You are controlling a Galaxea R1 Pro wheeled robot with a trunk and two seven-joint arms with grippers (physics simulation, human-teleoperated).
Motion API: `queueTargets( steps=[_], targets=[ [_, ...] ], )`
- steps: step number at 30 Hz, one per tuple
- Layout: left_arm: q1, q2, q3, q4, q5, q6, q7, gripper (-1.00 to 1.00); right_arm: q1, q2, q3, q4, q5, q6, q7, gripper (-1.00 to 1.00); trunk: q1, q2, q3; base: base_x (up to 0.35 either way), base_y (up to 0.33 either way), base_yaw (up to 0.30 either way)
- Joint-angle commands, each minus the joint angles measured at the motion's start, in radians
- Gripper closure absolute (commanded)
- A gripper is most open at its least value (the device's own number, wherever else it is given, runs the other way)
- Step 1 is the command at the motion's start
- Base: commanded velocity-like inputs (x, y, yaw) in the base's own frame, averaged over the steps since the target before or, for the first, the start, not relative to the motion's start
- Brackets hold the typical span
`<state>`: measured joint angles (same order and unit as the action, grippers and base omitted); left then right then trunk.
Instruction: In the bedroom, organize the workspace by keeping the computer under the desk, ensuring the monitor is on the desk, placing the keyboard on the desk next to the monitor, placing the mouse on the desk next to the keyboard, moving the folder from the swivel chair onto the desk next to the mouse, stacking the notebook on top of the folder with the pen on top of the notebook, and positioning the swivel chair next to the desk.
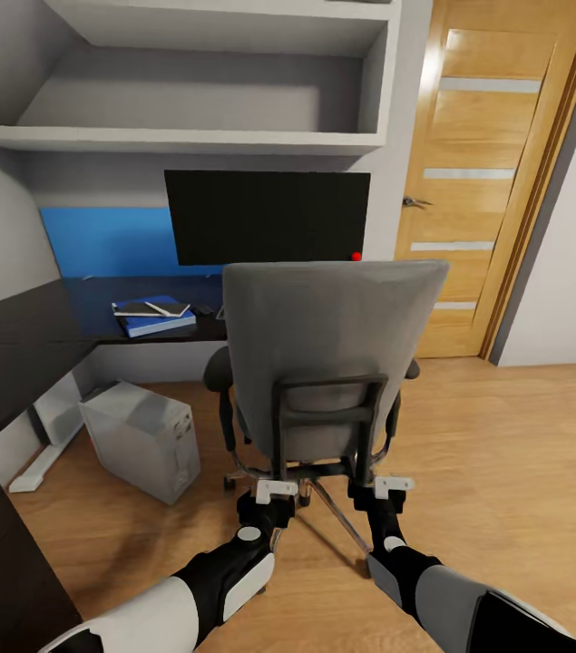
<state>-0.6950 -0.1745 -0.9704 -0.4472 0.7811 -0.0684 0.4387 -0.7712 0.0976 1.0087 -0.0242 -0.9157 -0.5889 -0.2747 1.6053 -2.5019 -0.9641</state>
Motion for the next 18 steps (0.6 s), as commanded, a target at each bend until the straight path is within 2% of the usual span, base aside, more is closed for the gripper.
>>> queueTargets(
  steps=[1,9,16,17,18],
  targets=[
    [-0.001,0.000,-0.008,0.001,0.010,-0.007,0.006,-1.00,0.000,0.000,0.001,0.001,-0.008,-0.002,-0.009,-1.00,-0.001,0.000,-0.001,-0.323,0.000,0.000],
    [-0.001,0.000,-0.006,0.001,0.015,-0.007,0.006,-1.00,0.000,-0.001,0.001,0.004,-0.008,-0.002,-0.009,-1.00,-0.001,0.000,-0.001,-0.334,0.000,0.000],
    [-0.001,0.000,0.000,0.002,0.043,-0.008,0.006,-1.00,0.000,-0.003,-0.002,0.025,-0.012,-0.002,-0.012,-1.00,-0.004,0.001,0.026,-0.091,0.000,0.000],
    [-0.001,0.000,-0.002,0.056,0.139,-0.009,0.005,-1.00,0.059,-0.054,-0.001,0.046,-0.017,-0.001,-0.014,-1.00,-0.004,0.001,0.030,-0.003,0.000,0.000],
    [-0.001,0.000,-0.002,0.068,0.142,-0.009,0.005,-1.00,0.071,-0.059,-0.001,0.046,-0.017,-0.001,-0.014,-1.00,-0.005,0.002,0.034,-0.002,0.000,0.000]
  ],
)
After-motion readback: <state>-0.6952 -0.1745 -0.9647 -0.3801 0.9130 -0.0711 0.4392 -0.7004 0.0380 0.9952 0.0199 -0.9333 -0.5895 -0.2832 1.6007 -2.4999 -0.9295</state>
